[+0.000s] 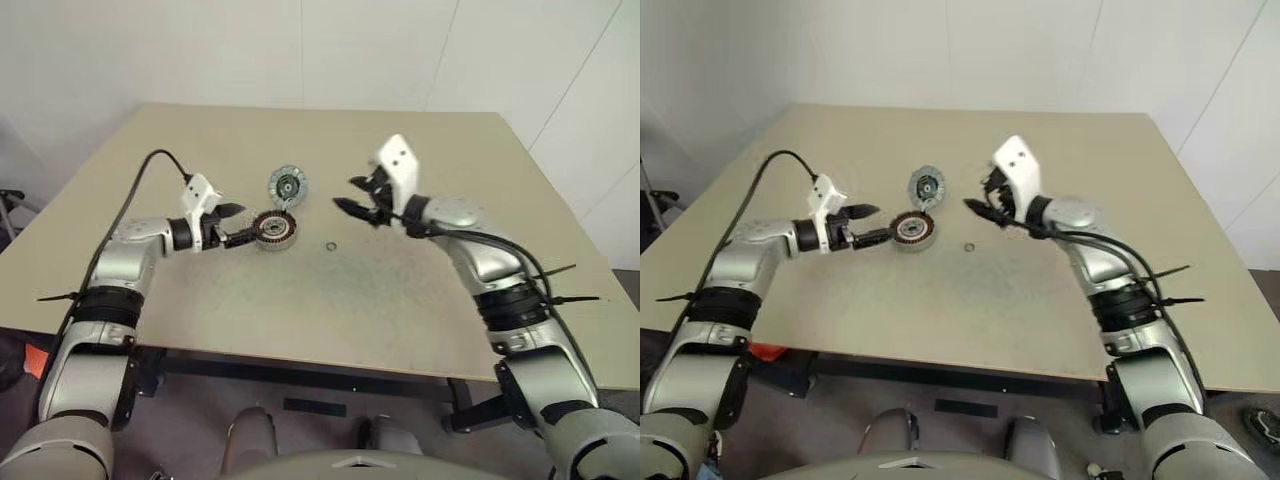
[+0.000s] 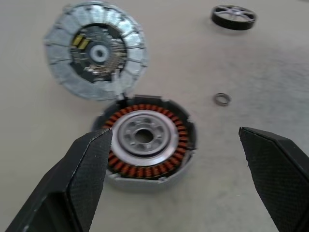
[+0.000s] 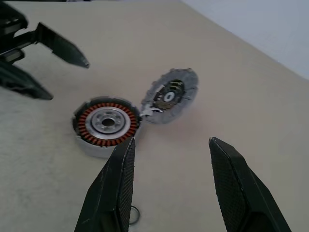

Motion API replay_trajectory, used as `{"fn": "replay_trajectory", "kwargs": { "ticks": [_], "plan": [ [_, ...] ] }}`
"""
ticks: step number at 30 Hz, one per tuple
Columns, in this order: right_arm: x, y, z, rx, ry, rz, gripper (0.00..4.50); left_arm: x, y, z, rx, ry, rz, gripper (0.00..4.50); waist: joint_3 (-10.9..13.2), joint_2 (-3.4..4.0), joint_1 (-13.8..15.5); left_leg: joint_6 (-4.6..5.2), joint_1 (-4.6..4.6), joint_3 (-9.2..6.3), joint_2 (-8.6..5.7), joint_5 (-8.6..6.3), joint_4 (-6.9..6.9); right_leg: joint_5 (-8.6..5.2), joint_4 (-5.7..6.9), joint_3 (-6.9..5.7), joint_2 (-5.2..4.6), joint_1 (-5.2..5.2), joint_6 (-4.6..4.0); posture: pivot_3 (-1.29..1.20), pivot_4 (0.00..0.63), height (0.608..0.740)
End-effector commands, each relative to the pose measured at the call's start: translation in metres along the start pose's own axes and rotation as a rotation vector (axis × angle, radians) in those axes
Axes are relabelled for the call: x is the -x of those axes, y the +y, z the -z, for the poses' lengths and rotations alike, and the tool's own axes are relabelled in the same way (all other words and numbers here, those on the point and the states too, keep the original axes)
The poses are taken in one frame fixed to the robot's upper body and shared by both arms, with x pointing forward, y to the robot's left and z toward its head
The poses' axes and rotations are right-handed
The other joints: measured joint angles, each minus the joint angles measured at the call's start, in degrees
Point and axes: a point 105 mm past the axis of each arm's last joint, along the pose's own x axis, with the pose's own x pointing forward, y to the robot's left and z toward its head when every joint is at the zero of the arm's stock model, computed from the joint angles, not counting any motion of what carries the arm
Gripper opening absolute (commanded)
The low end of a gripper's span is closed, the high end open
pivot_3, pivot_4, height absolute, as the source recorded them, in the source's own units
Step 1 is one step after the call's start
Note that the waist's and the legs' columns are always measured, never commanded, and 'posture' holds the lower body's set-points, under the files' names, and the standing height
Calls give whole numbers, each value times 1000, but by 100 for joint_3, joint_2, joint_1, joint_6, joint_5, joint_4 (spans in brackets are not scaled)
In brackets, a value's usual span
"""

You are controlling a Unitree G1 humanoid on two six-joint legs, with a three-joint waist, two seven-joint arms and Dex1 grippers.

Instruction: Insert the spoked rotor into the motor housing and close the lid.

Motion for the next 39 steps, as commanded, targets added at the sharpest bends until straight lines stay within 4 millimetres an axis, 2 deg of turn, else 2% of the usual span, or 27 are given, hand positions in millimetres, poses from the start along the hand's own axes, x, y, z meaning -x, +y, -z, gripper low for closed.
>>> {"fn": "replay_trajectory", "kwargs": {
  "ticks": [1, 6, 12, 17, 25, 31, 39],
  "plan": [
    [-17, 6, -17, 17, -58, -31, 2703, 20, 22, -12, -52, -24, -103, 4453, 0, 0, -5, 0, 2, 0, 0, 0, 0, 0, 0, 1, 0, 1, 0, 0, 0, 740],
    [-37, 34, -7, -37, -51, -125, 2703, 25, 18, -4, -42, -21, -108, 4453, -1, -4, 6, -1, -5, -1, -1, -1, -3, 0, -5, -1, -1, 0, -1, 0, 0, 740],
    [-59, 63, 10, 70, 42, -280, 2703, 21, 11, -2, -28, -30, -95, 4453, 0, -14, -6, -6, -3, -4, 5, 2, -4, 1, 0, -4, 3, 0, -5, 0, 0, 740],
    [-73, 69, 9, 163, 79, -368, 2703, 16, 7, -3, -22, -37, -81, 4453, 0, -16, -19, -17, 5, -4, 10, 9, -3, 7, 8, -4, 5, -2, -15, 0, 0, 740],
    [-90, 86, 24, 231, 141, -467, 2703, 16, 5, -4, -18, -42, -80, 4453, 0, -21, -30, -17, 2, -5, 13, 9, -4, 3, 11, -6, 8, -5, -22, 0, 0, 740],
    [-98, 82, 34, 227, 176, -440, 2703, 18, 3, -5, -16, -44, -80, 4453, 0, -22, -47, -19, 0, -5, 15, 10, -2, -5, 31, -7, 8, -16, -35, 0, 0, 740],
    [-97, 66, 25, 299, 174, -420, 2703, 18, -1, -3, -7, -44, -77, 4453, 1, -24, -104, -22, -1, -7, 23, 14, -2, -15, 81, -7, 12, -46, -54, 0, 0, 740]
  ]
}}
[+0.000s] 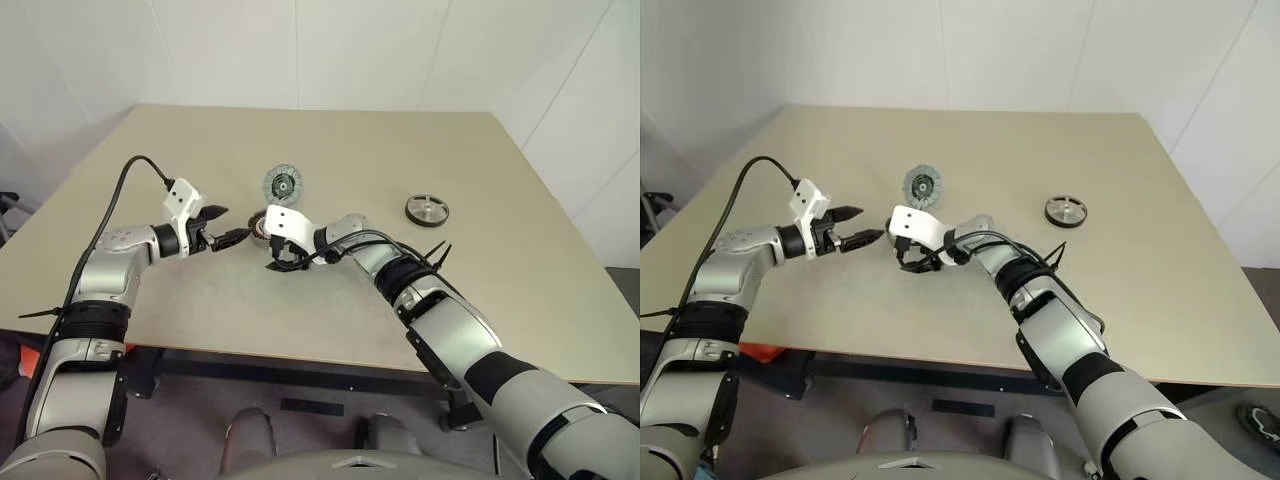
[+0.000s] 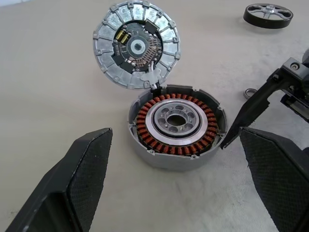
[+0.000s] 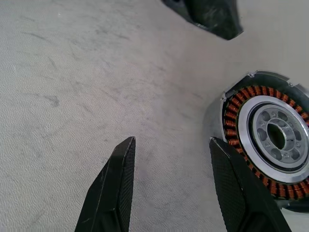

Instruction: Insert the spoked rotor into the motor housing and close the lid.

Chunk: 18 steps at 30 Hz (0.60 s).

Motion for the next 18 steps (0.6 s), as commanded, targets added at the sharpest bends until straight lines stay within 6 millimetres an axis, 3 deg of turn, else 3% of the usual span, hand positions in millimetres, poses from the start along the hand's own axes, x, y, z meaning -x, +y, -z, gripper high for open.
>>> {"fn": "replay_trajectory", "kwargs": {
  "ticks": [1, 6, 18],
  "plan": [
    [15, -22, -23, 81, -48, 62, 2703, 4, 1, -18, -34, -54, -13, 4453, 0, 0, -13, -1, 0, -1, 2, 1, 0, 1, 2, -1, 1, 0, -2, 0, 0, 740],
    [21, -28, -39, 108, -92, 64, 2703, 6, 1, -14, -27, -50, -16, 4453, 0, -1, -40, -2, 0, -1, 1, 3, 4, 6, 3, 0, 1, 0, -10, 0, 0, 740],
    [8, -24, -27, 70, -48, 75, 2703, 7, 2, -15, -31, -48, -25, 4453, 0, -2, -53, 2, -12, -1, 8, 1, 2, 0, 0, -3, 10, -14, -20, 0, 0, 740]
  ]
}}
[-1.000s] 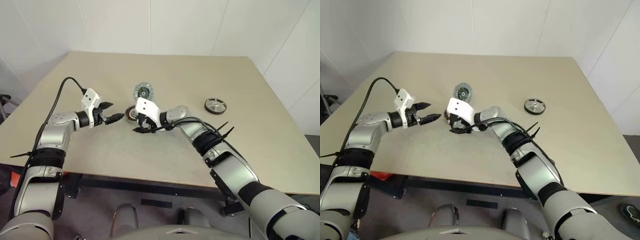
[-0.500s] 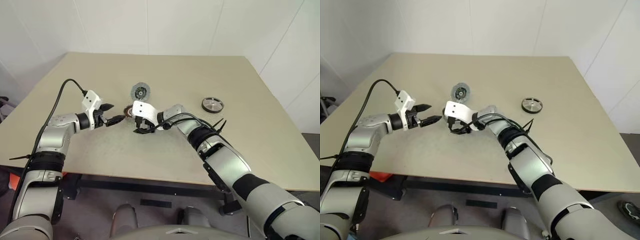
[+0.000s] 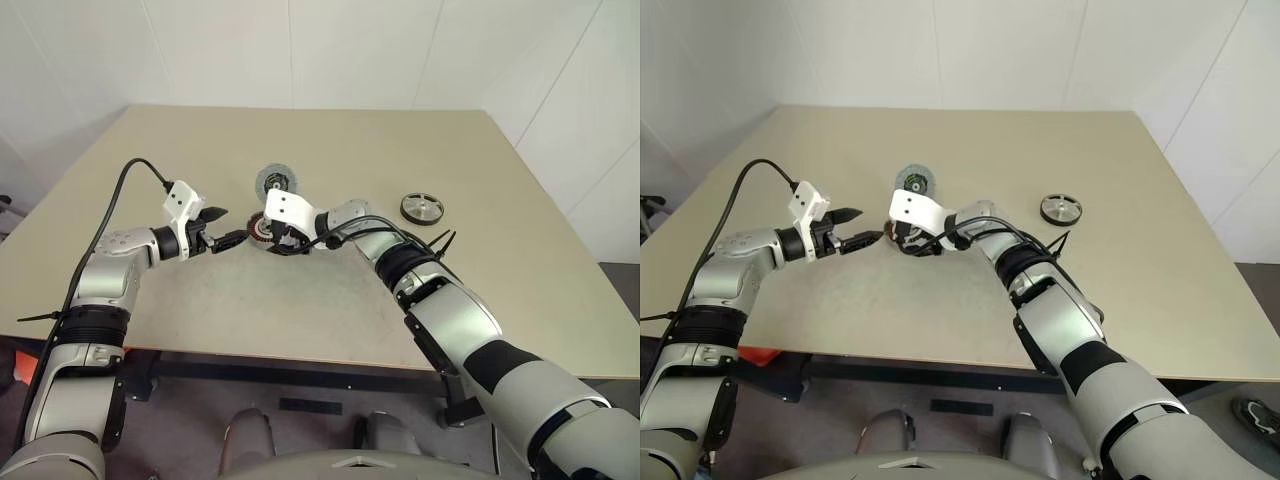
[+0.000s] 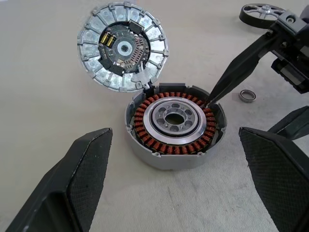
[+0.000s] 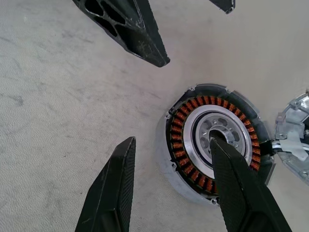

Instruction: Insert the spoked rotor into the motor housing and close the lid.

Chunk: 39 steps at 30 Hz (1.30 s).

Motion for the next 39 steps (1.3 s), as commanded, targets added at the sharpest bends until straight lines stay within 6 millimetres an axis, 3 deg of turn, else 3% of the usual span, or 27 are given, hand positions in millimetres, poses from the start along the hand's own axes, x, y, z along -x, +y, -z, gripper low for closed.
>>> {"fn": "replay_trajectory", "kwargs": {
  "ticks": [1, 13, 19, 30, 39],
  "plan": [
    [-1, -6, -13, 15, -34, 14, 2703, 6, 4, -14, -36, -36, -17, 4453, 0, 0, 0, 0, 0, 0, 0, 0, 0, 0, 0, 0, 0, 0, 0, 0, 0, 740],
    [-6, 12, 19, -3, 89, -57, 2703, 8, 6, -15, -44, -36, -27, 4453, -1, -1, 0, -1, 5, 0, 1, 0, 0, 0, 4, 1, 0, 1, -1, 0, 0, 740],
    [-5, 11, 23, 4, 109, -56, 785, 8, 5, -15, -42, -39, -31, 4453, -1, -1, 0, 0, 5, 1, 1, 0, 0, 0, 4, 1, 0, 1, -2, 0, 0, 740],
    [-3, 5, 27, 31, 136, -2, 785, 9, 5, -14, -42, -39, -35, 4453, -2, -2, 1, -2, 13, 1, 2, 1, 0, -1, 11, 1, 0, 4, -4, 0, 0, 740],
    [3, 13, 58, 150, 288, -33, 785, 8, 6, -16, -44, -40, -34, 4453, -4, -4, 11, -3, 23, 1, 1, 2, 1, 2, 13, 2, 0, 14, -7, 0, 0, 740]
  ]
}}
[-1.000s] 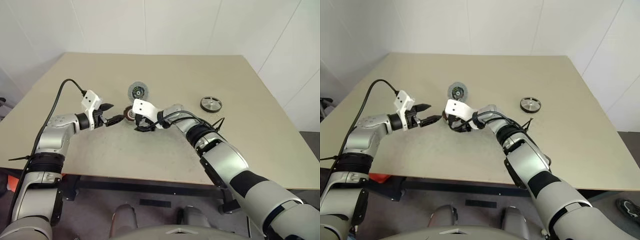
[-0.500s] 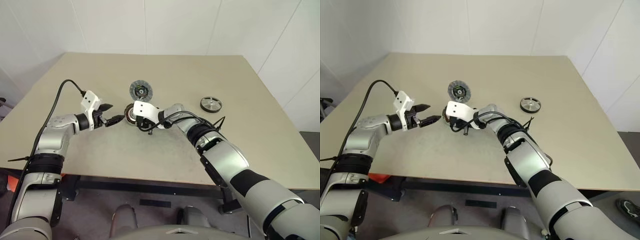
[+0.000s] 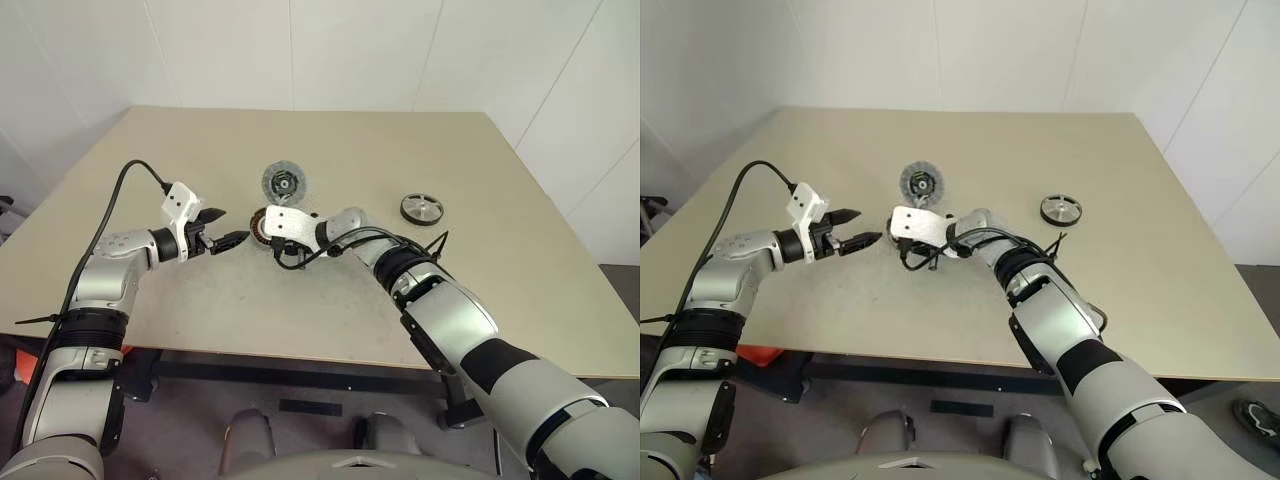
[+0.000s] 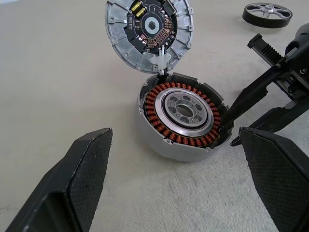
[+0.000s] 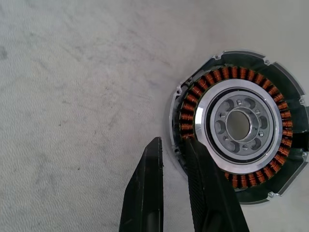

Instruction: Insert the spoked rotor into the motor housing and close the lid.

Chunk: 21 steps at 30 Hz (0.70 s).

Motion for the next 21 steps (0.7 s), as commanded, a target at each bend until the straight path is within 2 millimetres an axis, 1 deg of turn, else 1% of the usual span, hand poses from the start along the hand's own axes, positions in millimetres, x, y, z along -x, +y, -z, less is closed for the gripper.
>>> {"fn": "replay_trajectory", "kwargs": {
  "ticks": [1, 8, 11, 13, 15, 16, 18, 21],
  "plan": [
    [4, 11, 36, 38, 158, -34, 785, 6, 6, -18, -42, -43, -17, 4453, -1, 0, 6, 0, 5, 0, 0, 0, 0, 0, 0, 0, 0, 5, 0, 0, 0, 740],
    [8, 3, 50, 78, 238, 32, 785, 5, 5, -17, -40, -41, -13, 4453, 0, 2, 12, 0, 70, -1, -5, -1, -2, -2, -6, 4, -5, 74, 2, 0, 0, 740],
    [10, 1, 54, 92, 260, 44, 785, 5, 4, -17, -39, -41, -12, 4453, 0, 2, 14, 0, 81, -2, -10, -2, -5, -4, -9, 8, -8, 85, 6, 0, 0, 740],
    [10, 1, 54, 93, 263, 47, 785, 5, 4, -17, -39, -41, -12, 4453, 0, 2, 16, 0, 81, -3, -13, -2, -5, -26, -12, 11, -9, 87, 42, 0, 0, 740],
    [10, 1, 54, 85, 258, 52, 785, 5, 4, -17, -39, -41, -13, 4453, 1, 3, 16, 0, 82, -3, -15, -2, -5, -27, -12, 13, -9, 88, 45, 0, 0, 740],
    [10, 1, 54, 83, 257, 50, 434, 5, 4, -17, -38, -41, -13, 4453, 1, 3, 16, 0, 81, -4, -15, -2, -5, -28, -13, 14, -9, 87, 45, 0, 0, 740],
    [10, 2, 54, 80, 250, 43, 17, 5, 4, -16, -37, -40, -13, 4453, 2, 4, 28, 0, 81, -7, -15, -2, -7, -28, -12, 13, -9, 88, 46, 0, 0, 740],
    [10, 1, 53, 65, 241, 51, 17, 5, 4, -15, -35, -39, -14, 4453, 1, 4, 43, 0, 81, -8, -16, -2, -9, -28, -13, 14, -9, 92, 46, 0, 0, 740]
  ]
}}
